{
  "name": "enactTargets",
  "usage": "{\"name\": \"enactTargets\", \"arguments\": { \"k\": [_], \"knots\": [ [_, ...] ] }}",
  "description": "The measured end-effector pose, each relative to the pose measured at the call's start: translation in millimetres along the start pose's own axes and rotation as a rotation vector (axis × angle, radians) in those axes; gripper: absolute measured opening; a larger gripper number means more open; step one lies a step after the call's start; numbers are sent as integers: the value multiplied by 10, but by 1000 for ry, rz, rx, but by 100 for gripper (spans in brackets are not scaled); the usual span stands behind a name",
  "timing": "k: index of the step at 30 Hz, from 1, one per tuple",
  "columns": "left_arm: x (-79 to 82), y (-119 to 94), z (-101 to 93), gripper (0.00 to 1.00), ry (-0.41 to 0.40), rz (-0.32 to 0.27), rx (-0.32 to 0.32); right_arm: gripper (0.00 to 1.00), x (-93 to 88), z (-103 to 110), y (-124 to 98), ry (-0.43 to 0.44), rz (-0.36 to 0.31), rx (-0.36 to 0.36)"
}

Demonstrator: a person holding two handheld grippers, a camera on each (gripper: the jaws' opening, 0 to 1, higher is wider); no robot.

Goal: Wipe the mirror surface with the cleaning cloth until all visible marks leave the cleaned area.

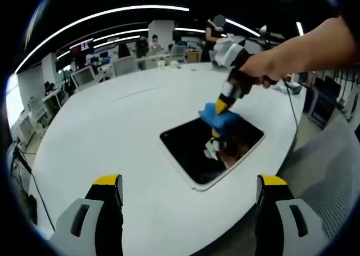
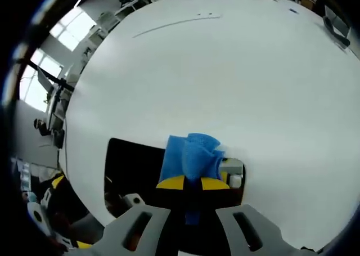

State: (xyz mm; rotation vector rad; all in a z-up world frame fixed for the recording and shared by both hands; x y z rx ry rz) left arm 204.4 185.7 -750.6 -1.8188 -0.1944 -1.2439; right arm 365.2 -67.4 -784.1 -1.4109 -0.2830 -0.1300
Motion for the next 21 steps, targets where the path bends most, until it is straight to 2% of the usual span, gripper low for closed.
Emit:
{"name": "enactTargets", "arguments": {
  "k": [21],
  "knots": [
    [-11, 9, -12, 99, 8, 13, -8, 3, 90, 395, 91, -33, 9, 39]
  ]
}}
Point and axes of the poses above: the point that each gripper's makers call its tool centre point, and the gripper's own axes: y roughly forward along the fingers, z roughly to its left, x roughly out of its top, the point moved 8 cm from there along -y, roughly backward along the fingers, and after that the axes turned 8 degrees about -x, right-handed, at the moved point
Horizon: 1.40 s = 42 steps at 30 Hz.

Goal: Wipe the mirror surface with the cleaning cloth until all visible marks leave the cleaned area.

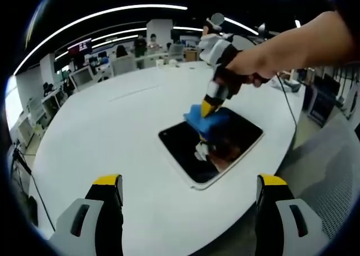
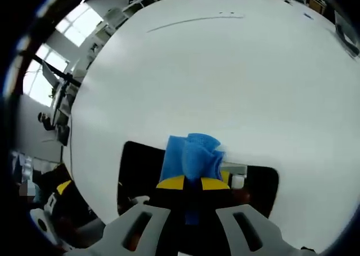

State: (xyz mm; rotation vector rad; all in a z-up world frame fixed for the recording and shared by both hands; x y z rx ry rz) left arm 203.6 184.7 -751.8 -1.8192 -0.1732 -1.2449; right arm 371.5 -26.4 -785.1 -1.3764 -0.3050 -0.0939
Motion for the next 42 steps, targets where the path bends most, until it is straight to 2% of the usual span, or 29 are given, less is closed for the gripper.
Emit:
{"name": "enactTargets", "arguments": {
  "k": [19, 23, 42],
  "knots": [
    [-3, 3, -10, 99, 8, 6, -7, 3, 103, 401, 102, -66, 4, 24],
    [-5, 5, -10, 99, 8, 7, -8, 3, 136, 489, 133, -110, 11, 19],
    [-20, 12, 0, 99, 9, 13, -6, 3, 220, 855, 198, -115, 5, 59]
  ]
}}
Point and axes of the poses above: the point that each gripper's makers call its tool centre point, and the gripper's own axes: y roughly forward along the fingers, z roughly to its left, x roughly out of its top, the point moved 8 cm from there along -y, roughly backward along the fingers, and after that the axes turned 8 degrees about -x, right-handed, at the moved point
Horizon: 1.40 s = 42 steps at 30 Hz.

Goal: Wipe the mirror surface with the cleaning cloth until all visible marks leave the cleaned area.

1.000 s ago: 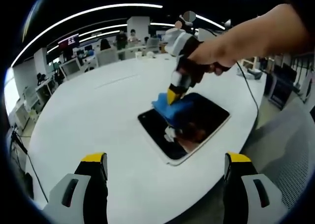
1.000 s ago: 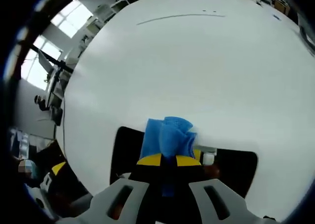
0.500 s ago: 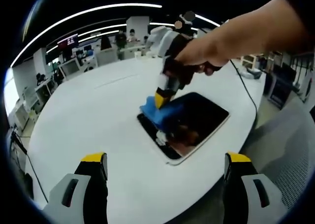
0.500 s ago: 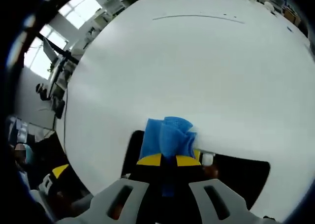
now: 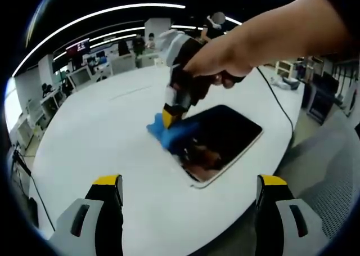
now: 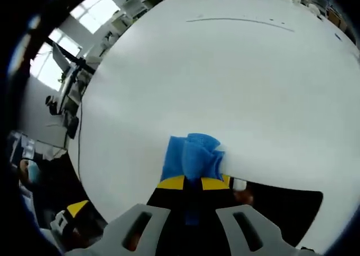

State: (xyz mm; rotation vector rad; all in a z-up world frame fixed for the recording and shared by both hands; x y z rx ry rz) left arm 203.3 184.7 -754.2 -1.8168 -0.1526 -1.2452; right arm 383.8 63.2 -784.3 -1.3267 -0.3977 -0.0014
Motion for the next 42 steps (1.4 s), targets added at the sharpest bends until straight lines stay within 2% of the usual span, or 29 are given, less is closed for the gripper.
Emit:
{"name": "enactTargets", "arguments": {
  "k": [18, 42],
  "knots": [
    [-4, 4, 8, 99, 0, 4, 4, 2, -19, -33, 13, 28, -9, 19],
    [0, -15, 10, 99, -3, 5, 13, 2, -307, 46, -63, 35, -1, 39]
  ]
}}
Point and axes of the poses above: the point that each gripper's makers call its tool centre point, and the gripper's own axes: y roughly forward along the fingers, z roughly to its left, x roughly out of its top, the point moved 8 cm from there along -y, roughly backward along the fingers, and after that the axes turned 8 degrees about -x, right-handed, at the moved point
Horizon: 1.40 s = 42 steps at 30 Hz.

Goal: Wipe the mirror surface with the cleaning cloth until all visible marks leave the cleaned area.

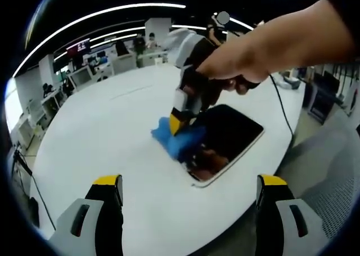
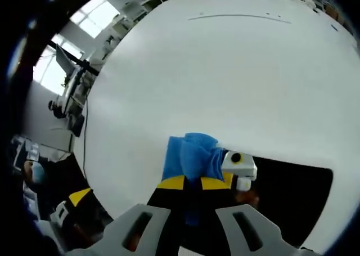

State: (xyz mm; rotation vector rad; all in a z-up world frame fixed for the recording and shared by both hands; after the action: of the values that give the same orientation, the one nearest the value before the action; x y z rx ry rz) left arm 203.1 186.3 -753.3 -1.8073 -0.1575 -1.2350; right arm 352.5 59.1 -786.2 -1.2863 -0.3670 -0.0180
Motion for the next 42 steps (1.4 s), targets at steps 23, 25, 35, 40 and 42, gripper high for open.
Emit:
{"name": "enactTargets", "arguments": {
  "k": [23, 25, 35, 40, 42],
  "knots": [
    [-3, 21, -13, 99, 13, 2, -16, 2, -184, 106, -48, 20, 14, 21],
    [-1, 20, -12, 99, 12, 1, -15, 2, -235, 145, -66, 7, 18, 15],
    [3, 16, -8, 99, 11, -1, -10, 2, -251, 153, -36, 5, 15, 30],
    [1, 14, -7, 99, 11, 1, -8, 2, -260, 146, -41, 7, 9, 40],
    [1, 14, -7, 99, 11, 1, -7, 2, -263, 146, -44, 4, 6, 40]
  ]
}}
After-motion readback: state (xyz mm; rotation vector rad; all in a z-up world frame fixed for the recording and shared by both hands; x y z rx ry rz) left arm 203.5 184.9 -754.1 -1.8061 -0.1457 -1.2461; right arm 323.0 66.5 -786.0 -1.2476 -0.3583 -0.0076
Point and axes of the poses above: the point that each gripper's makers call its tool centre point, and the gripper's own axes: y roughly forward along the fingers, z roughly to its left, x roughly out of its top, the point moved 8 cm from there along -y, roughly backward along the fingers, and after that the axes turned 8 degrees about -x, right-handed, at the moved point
